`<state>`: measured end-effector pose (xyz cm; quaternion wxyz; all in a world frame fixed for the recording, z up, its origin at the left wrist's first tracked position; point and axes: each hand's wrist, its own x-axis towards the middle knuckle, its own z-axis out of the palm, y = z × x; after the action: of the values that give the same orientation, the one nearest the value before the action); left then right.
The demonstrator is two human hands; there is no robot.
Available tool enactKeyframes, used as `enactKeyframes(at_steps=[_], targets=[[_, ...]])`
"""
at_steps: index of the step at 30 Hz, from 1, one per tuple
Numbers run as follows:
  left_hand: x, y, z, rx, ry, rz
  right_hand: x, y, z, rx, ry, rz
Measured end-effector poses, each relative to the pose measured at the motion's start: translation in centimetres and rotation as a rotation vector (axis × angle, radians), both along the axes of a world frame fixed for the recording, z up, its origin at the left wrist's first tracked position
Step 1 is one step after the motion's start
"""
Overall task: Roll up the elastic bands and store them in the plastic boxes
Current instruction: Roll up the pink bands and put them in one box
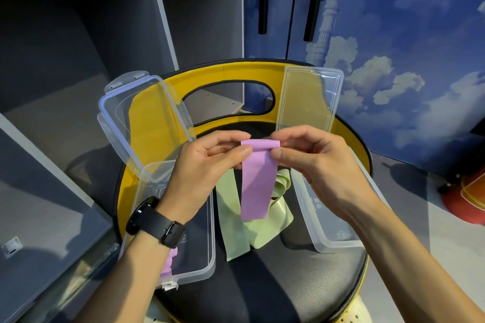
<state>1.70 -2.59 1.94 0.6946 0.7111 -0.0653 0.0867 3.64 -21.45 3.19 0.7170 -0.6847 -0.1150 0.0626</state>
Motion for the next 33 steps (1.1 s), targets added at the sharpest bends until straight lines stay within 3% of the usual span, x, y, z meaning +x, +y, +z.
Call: enactKeyframes(at_steps=[6, 19, 27, 33], targets=[[0.09, 0.27, -0.03, 0.024, -0.034, -0.013, 0.22, -0.41, 0.12, 0.027, 0.068, 0.053], [0.0, -0.1, -0.21, -0.034, 0.044, -0.052, 0.05, -0.35, -0.07, -0.016, -0.001, -0.027], [0.0, -0.23, -0.39, -0.054, 0.054, -0.055, 0.37, -0.6, -0.48, 0.057, 0.03, 0.043], [0.08, 0.05, -0.45, -0.046, 0.014, -0.067, 0.03, -0.72, -0.33, -0.012, 0.089, 0.09]])
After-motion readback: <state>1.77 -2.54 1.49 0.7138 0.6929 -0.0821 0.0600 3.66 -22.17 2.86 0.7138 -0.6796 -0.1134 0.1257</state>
